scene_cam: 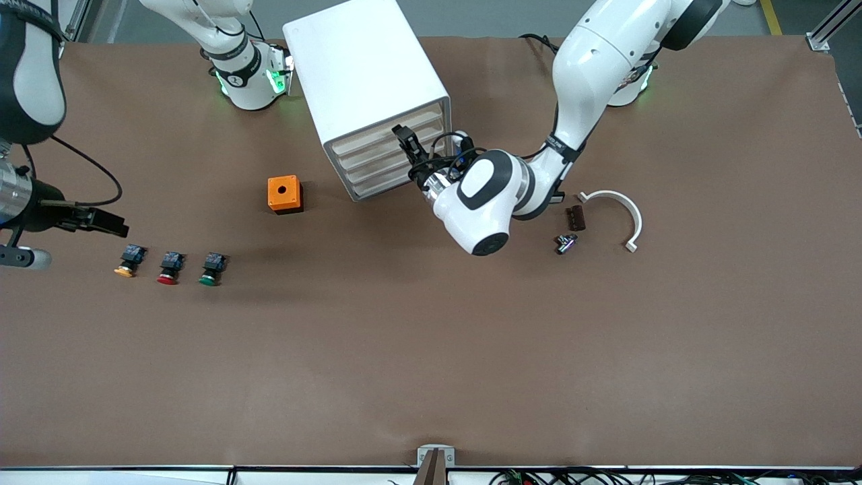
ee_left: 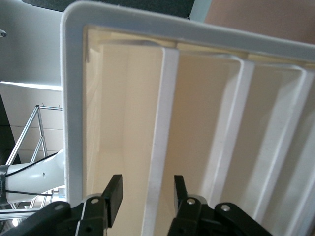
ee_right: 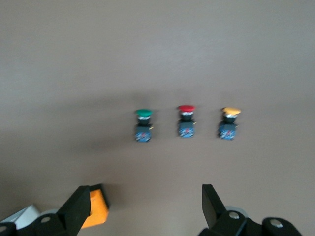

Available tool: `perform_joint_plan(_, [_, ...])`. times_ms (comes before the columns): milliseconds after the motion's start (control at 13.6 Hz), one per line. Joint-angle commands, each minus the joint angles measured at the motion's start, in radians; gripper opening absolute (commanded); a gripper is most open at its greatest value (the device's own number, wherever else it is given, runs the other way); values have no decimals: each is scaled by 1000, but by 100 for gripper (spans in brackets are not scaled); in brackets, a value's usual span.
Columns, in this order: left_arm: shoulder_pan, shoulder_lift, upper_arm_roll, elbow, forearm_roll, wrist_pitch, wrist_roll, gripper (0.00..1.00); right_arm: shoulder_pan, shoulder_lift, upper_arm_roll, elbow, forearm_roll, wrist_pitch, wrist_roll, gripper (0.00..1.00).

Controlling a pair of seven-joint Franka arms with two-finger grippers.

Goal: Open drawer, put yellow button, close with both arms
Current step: 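Grasp the drawer handle with the left gripper and pull it open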

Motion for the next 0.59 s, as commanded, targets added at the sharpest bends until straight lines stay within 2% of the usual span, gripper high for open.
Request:
perform_joint_plan(0, [-7,28,5,25,-22,0,-25,49,-55,-20,13,-131,-43,144,-10,100])
perform_joint_plan(73, [-13,38,5,25,-22,0,-27,44,-81,-20,13,-189,-43,227,-41,100])
perform_joint_plan(367, [-38,41,5,24,-48,0,-28,42,-204,5,13,-431,-41,604,-150,100])
perform_joint_plan(514, [-41,41,5,24,-51,0,-54,10,-278,82,15,-467,-32,700,-190,100])
